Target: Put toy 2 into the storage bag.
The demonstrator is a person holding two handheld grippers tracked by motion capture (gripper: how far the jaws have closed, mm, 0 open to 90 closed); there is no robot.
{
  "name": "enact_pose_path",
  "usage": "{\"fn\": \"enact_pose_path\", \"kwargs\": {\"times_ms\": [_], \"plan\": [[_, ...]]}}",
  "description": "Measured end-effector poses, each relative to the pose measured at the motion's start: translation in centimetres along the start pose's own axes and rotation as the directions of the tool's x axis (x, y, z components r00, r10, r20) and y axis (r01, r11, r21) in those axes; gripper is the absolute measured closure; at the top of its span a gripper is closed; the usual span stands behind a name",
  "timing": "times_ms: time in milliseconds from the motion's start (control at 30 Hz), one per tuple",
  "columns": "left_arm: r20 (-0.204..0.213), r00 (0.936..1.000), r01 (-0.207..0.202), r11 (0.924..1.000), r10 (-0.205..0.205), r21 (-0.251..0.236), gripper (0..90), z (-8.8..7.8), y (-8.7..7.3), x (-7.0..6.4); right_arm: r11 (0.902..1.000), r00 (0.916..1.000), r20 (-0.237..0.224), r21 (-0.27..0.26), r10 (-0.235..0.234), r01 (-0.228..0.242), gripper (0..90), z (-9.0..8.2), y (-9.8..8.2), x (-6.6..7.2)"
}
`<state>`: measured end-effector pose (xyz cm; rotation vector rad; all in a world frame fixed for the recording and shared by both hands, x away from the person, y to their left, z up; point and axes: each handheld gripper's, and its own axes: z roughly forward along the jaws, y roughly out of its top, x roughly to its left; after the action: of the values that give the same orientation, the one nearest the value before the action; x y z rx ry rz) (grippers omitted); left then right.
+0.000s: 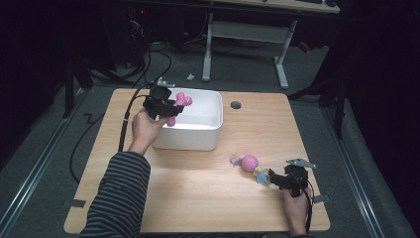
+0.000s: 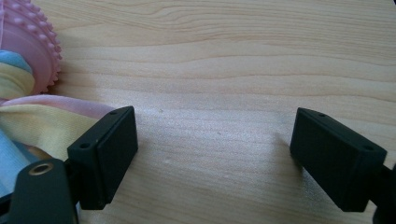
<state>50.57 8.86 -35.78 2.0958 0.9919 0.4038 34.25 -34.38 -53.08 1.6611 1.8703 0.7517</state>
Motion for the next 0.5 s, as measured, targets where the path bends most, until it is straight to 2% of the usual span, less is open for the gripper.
{"fn": "enact_pose_path", "kwargs": {"times_ms": [167,500], "plan": [[0.003,1.0,0.007,0.9999,-0.007,0.007,58.9,0.5,-0.1,0.3,1.0,1.0,-0.002,0.003,-0.002,0.002,14.8,0.0,0.0,0.0],[-0.004,1.0,-0.008,0.9993,0.008,0.037,58.6,1.2,-0.2,0.1,1.0,1.0,-0.002,0.001,-0.002,0.002,14.8,0.0,0.0,0.1]]}}
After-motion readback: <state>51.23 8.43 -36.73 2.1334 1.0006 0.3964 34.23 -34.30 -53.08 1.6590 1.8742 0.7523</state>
